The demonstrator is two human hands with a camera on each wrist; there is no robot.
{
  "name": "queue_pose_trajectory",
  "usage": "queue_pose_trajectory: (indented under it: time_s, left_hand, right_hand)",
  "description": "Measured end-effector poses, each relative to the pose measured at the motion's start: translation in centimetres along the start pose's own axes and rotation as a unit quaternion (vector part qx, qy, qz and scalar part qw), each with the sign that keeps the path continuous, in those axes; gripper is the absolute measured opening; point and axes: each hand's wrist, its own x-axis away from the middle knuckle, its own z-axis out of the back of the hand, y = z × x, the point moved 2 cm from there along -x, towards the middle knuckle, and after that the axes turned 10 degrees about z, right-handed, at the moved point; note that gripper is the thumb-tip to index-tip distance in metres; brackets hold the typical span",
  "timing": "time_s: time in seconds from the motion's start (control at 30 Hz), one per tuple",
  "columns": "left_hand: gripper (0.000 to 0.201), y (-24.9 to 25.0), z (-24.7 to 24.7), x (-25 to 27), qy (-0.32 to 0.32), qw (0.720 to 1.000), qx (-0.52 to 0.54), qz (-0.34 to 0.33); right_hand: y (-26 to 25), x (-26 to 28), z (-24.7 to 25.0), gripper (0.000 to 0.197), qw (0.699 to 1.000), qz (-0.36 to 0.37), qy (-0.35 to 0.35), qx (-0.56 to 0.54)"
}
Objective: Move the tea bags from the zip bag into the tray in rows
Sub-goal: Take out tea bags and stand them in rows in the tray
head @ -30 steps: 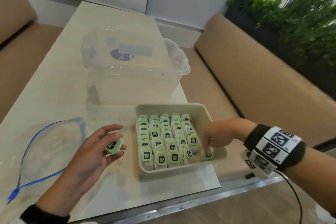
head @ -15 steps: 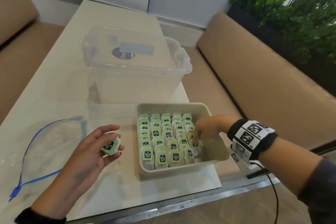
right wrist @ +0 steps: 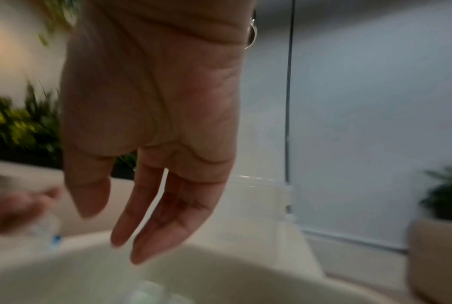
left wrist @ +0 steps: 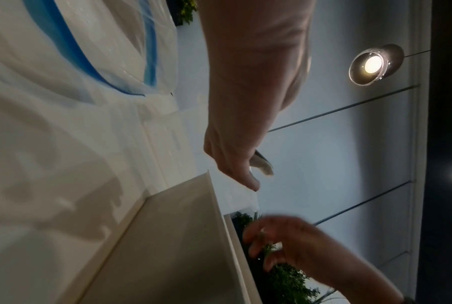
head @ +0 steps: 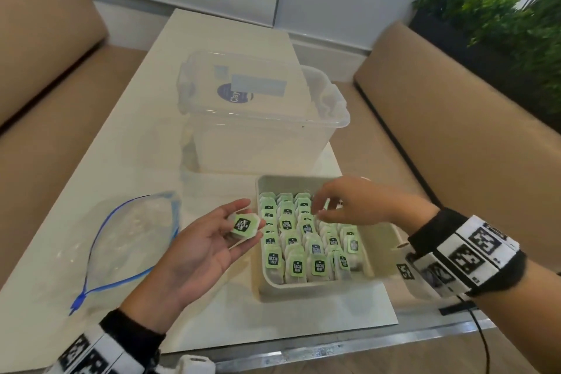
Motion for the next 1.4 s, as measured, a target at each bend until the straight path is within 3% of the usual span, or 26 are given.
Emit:
queue_pose_trajectory:
  time_s: [0.1,0.17,0.4,0.57,0.7,0.73,0.83,1.23,1.4]
  left_hand:
    - [0.032,-0.3,-0.9,-0.1,-0.006,1.0,0.003,-0.008]
    - [0.035,-0.5,-1.4,-0.1,-0.002,1.0,0.01,-0.025]
    - [0.039,-0.5,-1.9,0.3,0.017,0.991,0.053,-0.123]
    - [0.039,-1.1,-1.7,0.5,0.003,0.994,-0.012,-0.113]
    - [0.054,-1.6,-2.2,0.7,-0.042,0.993,-0.064,-0.092]
    - [0.052,-1.7,-2.4,0.7,-0.049,0.993,-0.066,-0.088]
    - [0.021,-2.0,-3.0,0.8,-0.049,0.991,-0.096,-0.086]
    - [0.014,-1.7,-3.7,1.5,-0.026,0.957,-0.229,-0.175]
    - [0.026,-1.4,-3.7,1.6,-0.003,0.946,-0.243,-0.217]
  right_hand:
    - [-5.4,-1.3,-0.4,0.035,0.984,0.023,0.064,-0.167]
    - [-7.6,-2.1,-1.2,0.042,0.973,0.017,0.086,-0.214]
    - [-8.7,-3.0,-1.2,0.026,0.936,0.023,0.173,-0.305]
    - [-9.3,-2.3,2.4,0.018,0.951,0.082,0.238,-0.18]
    - [-10.8,-1.6,4.9,0.009,0.965,0.123,0.221,-0.064]
    - [-11.3,-1.4,5.2,0.011,0.969,0.129,0.206,-0.044]
    - [-12.3,-1.0,5.7,0.017,0.977,0.135,0.165,0.009]
    - [-13.2,-0.1,5.9,0.018,0.974,0.168,0.141,0.059]
    - [-12.7,0.0,6.0,0.012,0.967,0.182,0.171,0.045]
